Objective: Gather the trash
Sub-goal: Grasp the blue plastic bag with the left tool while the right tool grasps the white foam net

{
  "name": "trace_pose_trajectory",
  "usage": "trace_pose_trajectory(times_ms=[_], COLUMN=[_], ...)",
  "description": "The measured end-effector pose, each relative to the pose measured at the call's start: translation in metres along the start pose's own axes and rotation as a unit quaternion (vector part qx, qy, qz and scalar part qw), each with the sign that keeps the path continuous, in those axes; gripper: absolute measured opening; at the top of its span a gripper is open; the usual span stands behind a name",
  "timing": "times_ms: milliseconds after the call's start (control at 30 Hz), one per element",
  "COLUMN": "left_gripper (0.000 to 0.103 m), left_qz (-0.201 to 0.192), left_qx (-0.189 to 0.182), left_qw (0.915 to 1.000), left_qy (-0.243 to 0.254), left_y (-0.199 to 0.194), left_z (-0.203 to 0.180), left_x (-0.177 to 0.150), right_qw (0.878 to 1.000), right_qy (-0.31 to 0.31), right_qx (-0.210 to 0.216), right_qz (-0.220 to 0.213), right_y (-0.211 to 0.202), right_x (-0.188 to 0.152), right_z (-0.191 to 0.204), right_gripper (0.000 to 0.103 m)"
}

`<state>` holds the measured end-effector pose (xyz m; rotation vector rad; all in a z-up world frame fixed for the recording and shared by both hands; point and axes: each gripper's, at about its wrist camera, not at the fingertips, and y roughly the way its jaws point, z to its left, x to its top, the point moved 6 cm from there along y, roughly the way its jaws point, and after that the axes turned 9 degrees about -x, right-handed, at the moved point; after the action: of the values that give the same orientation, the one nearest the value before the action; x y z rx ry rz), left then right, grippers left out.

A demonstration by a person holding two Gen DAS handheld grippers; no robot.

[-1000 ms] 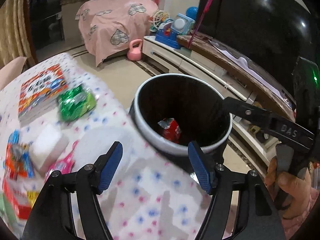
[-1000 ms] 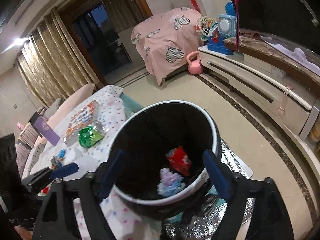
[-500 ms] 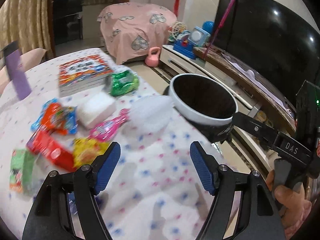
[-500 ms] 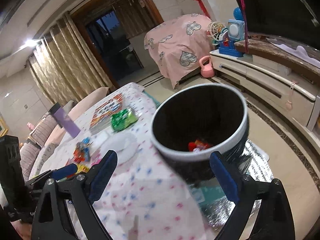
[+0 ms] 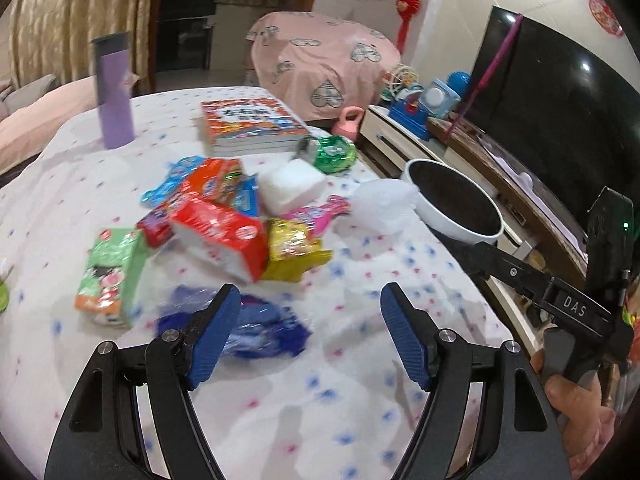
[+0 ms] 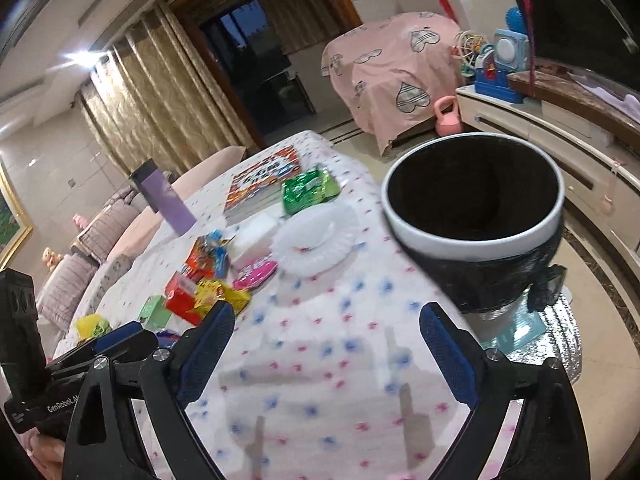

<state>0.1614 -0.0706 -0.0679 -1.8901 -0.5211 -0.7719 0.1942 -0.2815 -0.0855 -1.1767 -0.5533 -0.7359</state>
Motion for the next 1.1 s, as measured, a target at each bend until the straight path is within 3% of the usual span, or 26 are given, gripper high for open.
trace_pose_trajectory(times_ms=[300, 567, 700, 900, 967, 1033, 1100], left_gripper=[0.077, 0.079, 0.079, 0.079, 0.071, 0.048, 0.042], left_qz=[0.0, 0.028, 0.046, 0.055, 0.056, 0.061, 0.062], left_qx=[0.019, 0.02, 0.011, 0.011, 0.012, 0.004, 0.003], left_qw=[0.9991, 0.9962, 0.9947, 0.9944, 0.9946, 0.9946, 0.9951], left_qy=[-0.038, -0.08, -0.091, -0.09, -0.087, -0.085, -0.077], left_y=[-0.019, -0.006, 0.011, 0.033, 0.039, 0.043, 0.046], left_z=[0.041, 0.063, 0.063, 0.06, 0.06, 0.059, 0.057], left_x=[-0.017, -0.033, -0.032, -0.026, -0.024, -0.024, -0.024], right_qw=[0.999, 0.998, 0.998, 0.998, 0.998, 0.998, 0.997], right_qy=[-0.033, -0.055, -0.06, -0.06, -0.061, -0.066, -0.078], right_qx=[0.013, 0.017, 0.016, 0.008, 0.004, 0.003, -0.003], right_qz=[0.009, 0.001, 0.005, 0.008, 0.01, 0.013, 0.017], right_y=[0.007, 0.014, 0.023, 0.042, 0.051, 0.06, 0.073], right_x=[-0.011, -0.014, -0.011, 0.0, 0.007, 0.011, 0.014], right_z=[0.034, 0.053, 0.055, 0.052, 0.05, 0.051, 0.053], right_gripper=[0.095, 0.093, 0.086, 0.068, 0.064, 0.061, 0.057])
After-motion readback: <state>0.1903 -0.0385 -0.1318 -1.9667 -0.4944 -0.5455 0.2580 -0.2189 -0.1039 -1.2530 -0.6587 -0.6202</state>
